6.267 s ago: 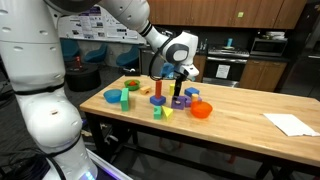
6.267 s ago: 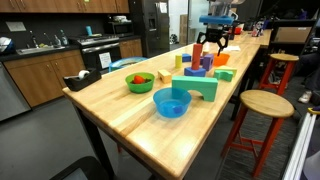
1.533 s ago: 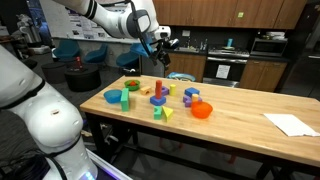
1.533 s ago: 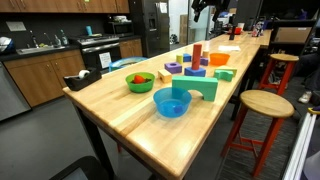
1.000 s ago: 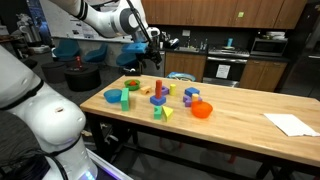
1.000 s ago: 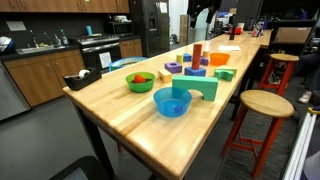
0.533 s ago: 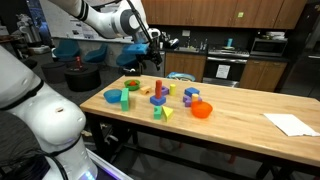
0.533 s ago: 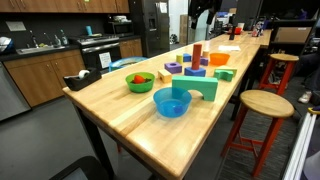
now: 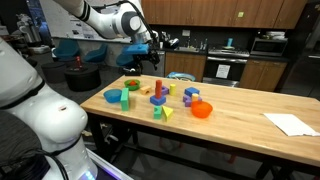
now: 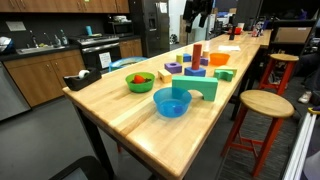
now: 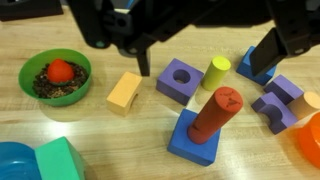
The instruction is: Move the purple block on the left backwards and move the red and blue stacked blocks to the right then place the yellow cylinder in the purple block on the left.
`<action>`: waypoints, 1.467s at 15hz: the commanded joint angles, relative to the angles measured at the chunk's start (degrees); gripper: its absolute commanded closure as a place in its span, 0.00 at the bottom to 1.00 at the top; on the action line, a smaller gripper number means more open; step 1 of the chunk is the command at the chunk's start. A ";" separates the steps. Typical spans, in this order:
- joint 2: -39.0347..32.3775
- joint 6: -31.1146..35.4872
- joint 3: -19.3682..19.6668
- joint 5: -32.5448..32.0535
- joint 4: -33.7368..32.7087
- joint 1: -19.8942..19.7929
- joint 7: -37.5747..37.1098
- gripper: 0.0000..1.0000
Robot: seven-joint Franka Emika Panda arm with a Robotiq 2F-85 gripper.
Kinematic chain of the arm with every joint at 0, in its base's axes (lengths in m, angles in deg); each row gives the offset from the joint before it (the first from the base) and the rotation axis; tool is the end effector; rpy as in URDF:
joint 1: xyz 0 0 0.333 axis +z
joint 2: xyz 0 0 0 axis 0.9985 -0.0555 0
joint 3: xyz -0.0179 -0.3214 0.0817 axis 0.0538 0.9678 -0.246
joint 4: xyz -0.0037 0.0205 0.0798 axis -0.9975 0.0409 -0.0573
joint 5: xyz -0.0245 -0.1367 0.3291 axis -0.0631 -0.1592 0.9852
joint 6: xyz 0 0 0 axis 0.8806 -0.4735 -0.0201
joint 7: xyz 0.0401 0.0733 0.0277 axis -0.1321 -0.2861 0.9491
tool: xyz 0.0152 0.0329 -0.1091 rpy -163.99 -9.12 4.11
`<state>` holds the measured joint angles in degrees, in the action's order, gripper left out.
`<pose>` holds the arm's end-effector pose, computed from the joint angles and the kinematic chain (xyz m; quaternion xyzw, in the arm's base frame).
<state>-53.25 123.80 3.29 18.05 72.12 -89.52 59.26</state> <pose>0.4138 -0.0225 0.5075 0.9871 0.0447 0.1382 0.0667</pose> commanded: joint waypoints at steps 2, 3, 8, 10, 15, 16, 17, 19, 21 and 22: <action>-4.18 -2.75 0.00 0.32 -4.38 0.84 -0.06 0.00; -4.66 -3.17 0.35 0.81 -4.79 0.87 0.23 0.00; -8.63 -4.80 2.43 3.32 -7.34 0.46 1.48 0.00; -9.77 -5.27 3.09 4.09 -7.77 0.17 1.41 0.00; -11.76 -5.45 4.09 4.87 -8.47 -0.29 1.10 0.00; -11.99 -5.47 4.22 4.91 -8.53 -0.33 1.16 0.00; -12.32 -5.48 4.33 4.80 -8.69 -0.44 1.09 0.00; -12.77 -5.70 4.64 5.00 -8.95 -0.66 1.11 0.00; -12.95 -5.60 5.07 5.43 -8.90 -0.94 1.20 0.00; -12.97 -5.46 5.24 5.56 -8.81 -1.09 1.13 0.00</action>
<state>-65.49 119.55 7.98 22.28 64.60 -90.06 59.42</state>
